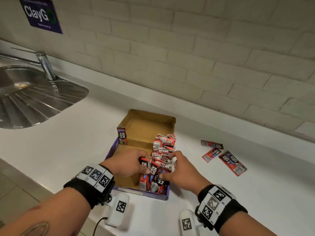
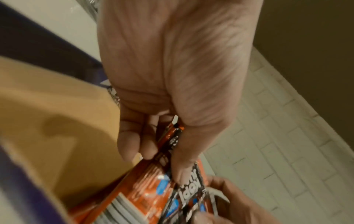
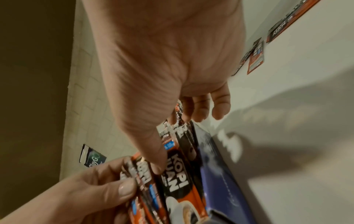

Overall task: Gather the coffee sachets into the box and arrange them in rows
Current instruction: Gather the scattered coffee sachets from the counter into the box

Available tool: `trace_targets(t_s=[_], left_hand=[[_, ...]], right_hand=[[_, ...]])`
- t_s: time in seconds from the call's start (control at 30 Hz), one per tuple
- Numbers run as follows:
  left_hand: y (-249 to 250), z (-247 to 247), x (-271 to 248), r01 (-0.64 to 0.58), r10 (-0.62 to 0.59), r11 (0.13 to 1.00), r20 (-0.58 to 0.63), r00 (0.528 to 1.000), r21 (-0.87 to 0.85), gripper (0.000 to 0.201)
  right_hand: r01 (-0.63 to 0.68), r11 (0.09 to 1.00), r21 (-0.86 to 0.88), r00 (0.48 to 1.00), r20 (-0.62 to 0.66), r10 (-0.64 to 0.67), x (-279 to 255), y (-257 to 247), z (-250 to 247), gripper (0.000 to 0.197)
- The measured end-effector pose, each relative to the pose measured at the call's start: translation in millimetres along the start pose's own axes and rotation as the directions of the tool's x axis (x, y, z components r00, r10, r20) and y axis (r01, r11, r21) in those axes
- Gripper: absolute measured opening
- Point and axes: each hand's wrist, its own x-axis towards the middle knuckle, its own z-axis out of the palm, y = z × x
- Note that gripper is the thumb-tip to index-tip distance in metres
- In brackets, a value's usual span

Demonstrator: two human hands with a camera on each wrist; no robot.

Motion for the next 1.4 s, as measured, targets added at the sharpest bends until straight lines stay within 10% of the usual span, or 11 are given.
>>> trace_targets(t_s=[0.37, 0.53, 0.83, 1.07, 1.4], left_hand=[[-16, 32, -5, 0.043, -0.059, 0.966, -0.057, 0.997, -0.256, 0.071], [-19, 42, -5, 0.064, -0.079, 0.682, 0.014, 0.997, -0.728, 0.109], [4, 60, 5, 0.046, -0.114, 0.231, 0.019, 0.993, -0.972, 0.071], [27, 74, -1, 0.042, -0.022, 0.260, 0.038, 0.999, -0.965, 0.049], [28, 73, 4, 0.039, -0.043, 0.297, 0.027, 0.999, -0.954, 0.050]], right_hand=[[-0.025, 1.000, 0.001, 1.000, -0.017, 0.025, 2, 21, 4, 0.084], [-0.047, 0.998, 0.039, 0.998, -0.032, 0.048, -1, 27, 5, 0.096], [-0.112, 0.852, 0.512, 0.992, 0.111, 0.064, 3, 19, 7, 0.115], [-0.138, 0.552, 0.823, 0.990, 0.102, 0.095, 17, 14, 40, 0.036], [-0.045, 0.412, 0.910, 0.970, -0.059, 0.236, 27, 7, 49, 0.048]])
